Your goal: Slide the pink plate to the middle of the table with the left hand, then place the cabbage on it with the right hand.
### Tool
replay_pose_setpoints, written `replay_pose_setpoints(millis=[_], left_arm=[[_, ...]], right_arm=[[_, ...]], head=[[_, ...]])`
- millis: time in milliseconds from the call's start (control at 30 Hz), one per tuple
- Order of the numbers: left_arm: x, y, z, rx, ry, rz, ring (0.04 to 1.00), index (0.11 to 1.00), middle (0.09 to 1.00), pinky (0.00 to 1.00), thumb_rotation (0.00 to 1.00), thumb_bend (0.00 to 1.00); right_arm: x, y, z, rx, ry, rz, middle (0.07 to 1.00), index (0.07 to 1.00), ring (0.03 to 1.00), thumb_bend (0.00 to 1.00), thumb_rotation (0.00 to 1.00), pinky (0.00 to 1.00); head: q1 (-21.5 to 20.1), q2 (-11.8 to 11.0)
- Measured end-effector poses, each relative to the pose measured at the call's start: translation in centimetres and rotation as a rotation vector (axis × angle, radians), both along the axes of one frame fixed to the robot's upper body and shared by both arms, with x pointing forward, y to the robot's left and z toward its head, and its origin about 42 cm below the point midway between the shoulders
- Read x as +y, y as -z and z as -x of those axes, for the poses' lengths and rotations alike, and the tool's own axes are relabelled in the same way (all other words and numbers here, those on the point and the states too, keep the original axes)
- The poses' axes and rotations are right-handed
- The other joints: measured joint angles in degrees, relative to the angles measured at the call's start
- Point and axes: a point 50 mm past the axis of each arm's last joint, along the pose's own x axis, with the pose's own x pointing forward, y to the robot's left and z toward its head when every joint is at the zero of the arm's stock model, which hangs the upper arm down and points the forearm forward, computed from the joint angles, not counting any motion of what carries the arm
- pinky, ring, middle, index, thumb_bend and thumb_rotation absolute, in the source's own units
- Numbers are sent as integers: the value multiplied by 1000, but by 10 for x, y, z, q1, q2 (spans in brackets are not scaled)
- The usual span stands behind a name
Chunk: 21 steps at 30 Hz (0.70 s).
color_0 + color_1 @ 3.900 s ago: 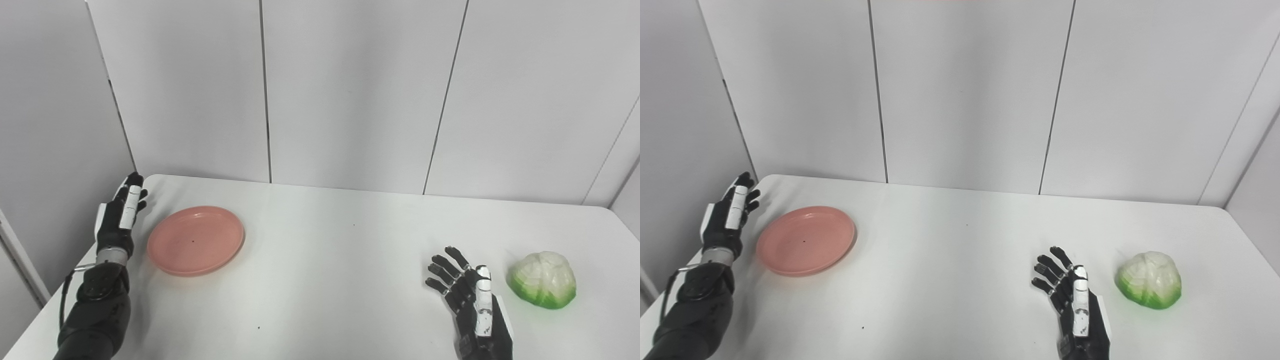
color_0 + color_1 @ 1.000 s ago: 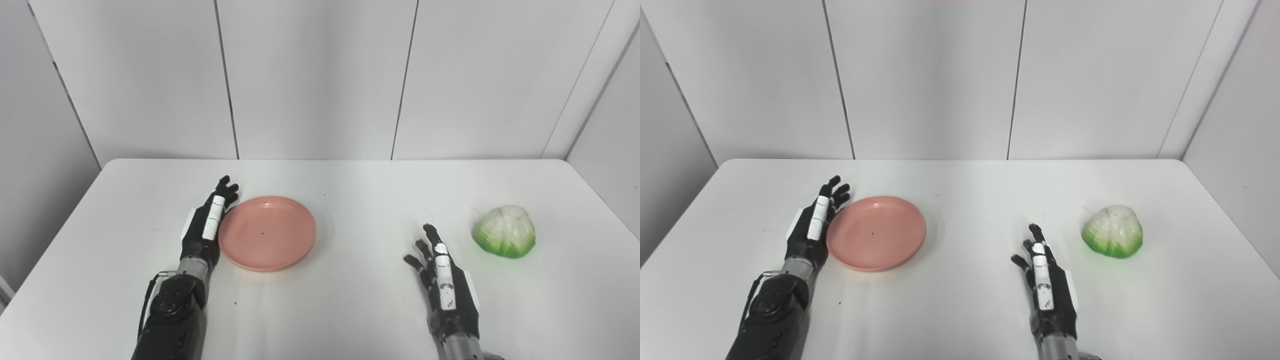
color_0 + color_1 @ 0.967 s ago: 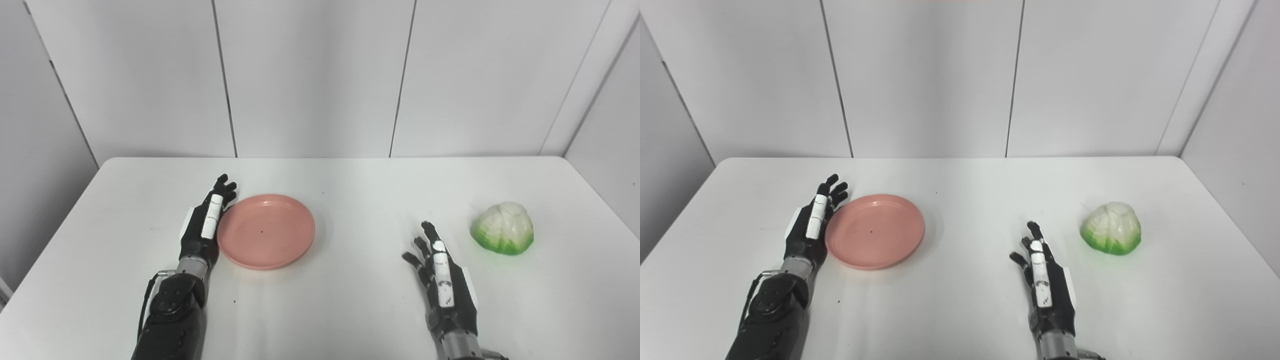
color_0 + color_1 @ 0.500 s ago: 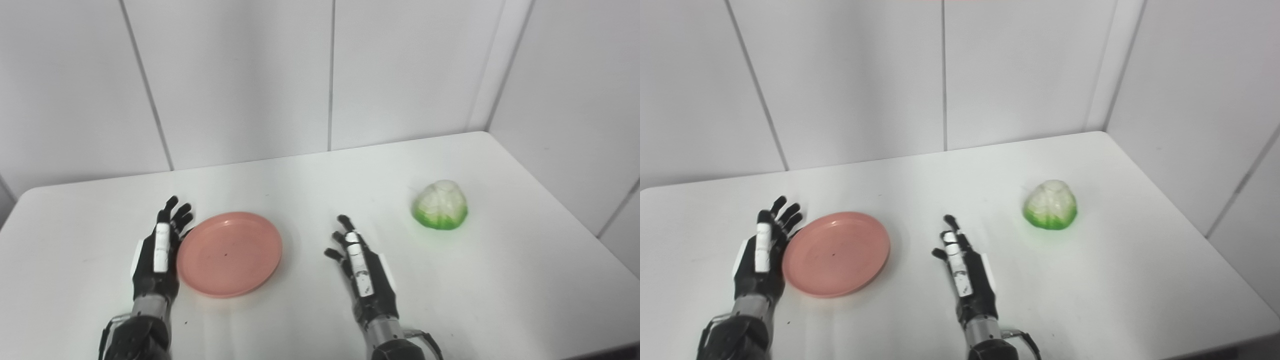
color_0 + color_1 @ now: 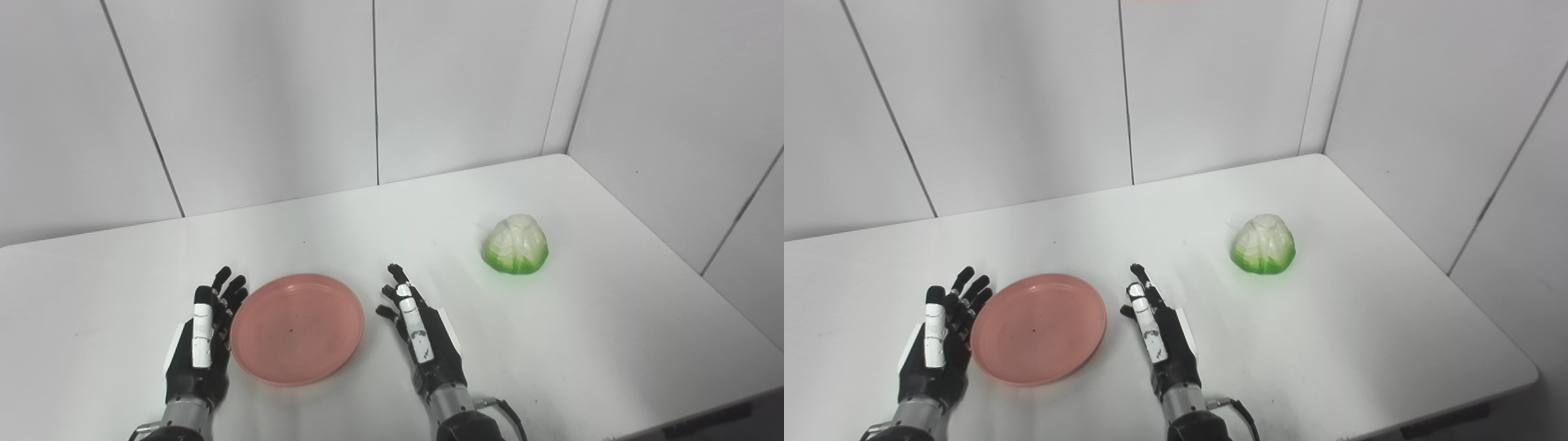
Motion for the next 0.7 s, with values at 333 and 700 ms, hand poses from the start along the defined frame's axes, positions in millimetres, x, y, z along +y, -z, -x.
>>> replay_pose_setpoints(millis=[333, 700], left_arm=[[-10, 1, 6, 4, 3, -12, 966, 954, 935, 1000, 987, 1000], [-13, 2, 7, 3, -10, -25, 962, 956, 940, 1000, 992, 1000]], right_arm=[[2, -3, 7, 6, 16, 109, 1000, 925, 987, 753, 990, 925], [-31, -38, 4, -191, 60, 465, 984, 934, 989, 781, 998, 1000]], head=[[25, 4], [38, -6]])
